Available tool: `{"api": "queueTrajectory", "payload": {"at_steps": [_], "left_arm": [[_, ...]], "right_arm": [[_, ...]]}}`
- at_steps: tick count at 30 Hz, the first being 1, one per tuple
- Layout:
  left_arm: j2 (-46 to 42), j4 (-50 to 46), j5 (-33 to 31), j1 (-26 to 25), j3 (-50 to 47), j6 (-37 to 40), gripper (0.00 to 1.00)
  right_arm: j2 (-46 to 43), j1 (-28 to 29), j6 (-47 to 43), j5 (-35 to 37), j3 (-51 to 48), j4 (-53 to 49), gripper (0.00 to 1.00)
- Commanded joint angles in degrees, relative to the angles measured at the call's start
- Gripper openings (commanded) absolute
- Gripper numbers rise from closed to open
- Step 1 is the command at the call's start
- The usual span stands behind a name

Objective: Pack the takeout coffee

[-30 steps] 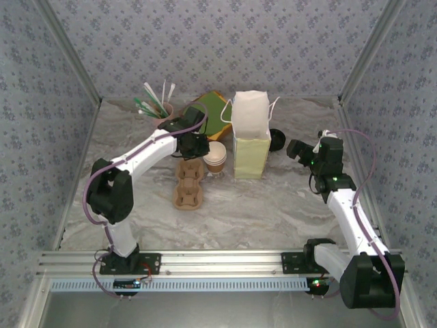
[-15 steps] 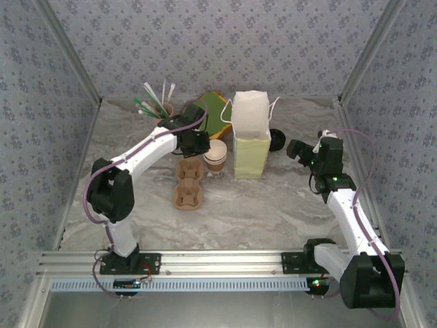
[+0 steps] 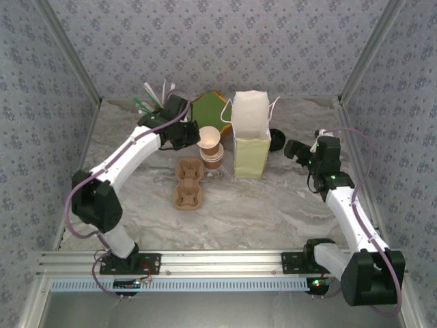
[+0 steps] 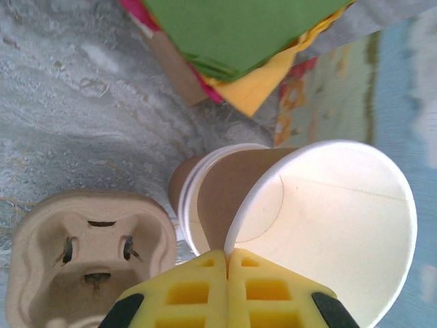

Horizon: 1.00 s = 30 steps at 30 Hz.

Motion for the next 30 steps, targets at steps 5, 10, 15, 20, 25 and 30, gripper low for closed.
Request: {"api": "queueTrajectory", "payload": {"at_steps": [5,10,15,20,25,30], "left_arm": [[-9.6,-2.7,0.3,-1.6,-4.5,-1.4,0.00],[-16.3,-3.7,-2.8,-5.2,-9.9,-3.5,0.00],[-21.4,-2.5,-5.9,-11.5,-16.8,-7.3,0.00],[-23.1,0.8,-8.1,-18.4,-23.9,-11.5,0.00],[-22.1,5.2,-9.4,-23.4,-28.0,-11.6,0.00],[-19.3,9.2,-7.8,-24.6,-31.2,-9.9,0.00]], "right_arm": [[3.4,0.4,0.3,1.9,4.6,-2.7,0.99],[10.0,0.3,1.3,1.7,9.6,-4.5,0.88],[17.5,-0.2,2.2,0.7,15.2,-6.3,0.74],[23.9,0.0,2.5,-0.8,20.2,-8.3,0.71],[28.3,0.1,2.2,-1.6,22.9,-9.6,0.66],[33.2,0.0,1.5,-3.4,26.2,-12.5,0.54]]}}
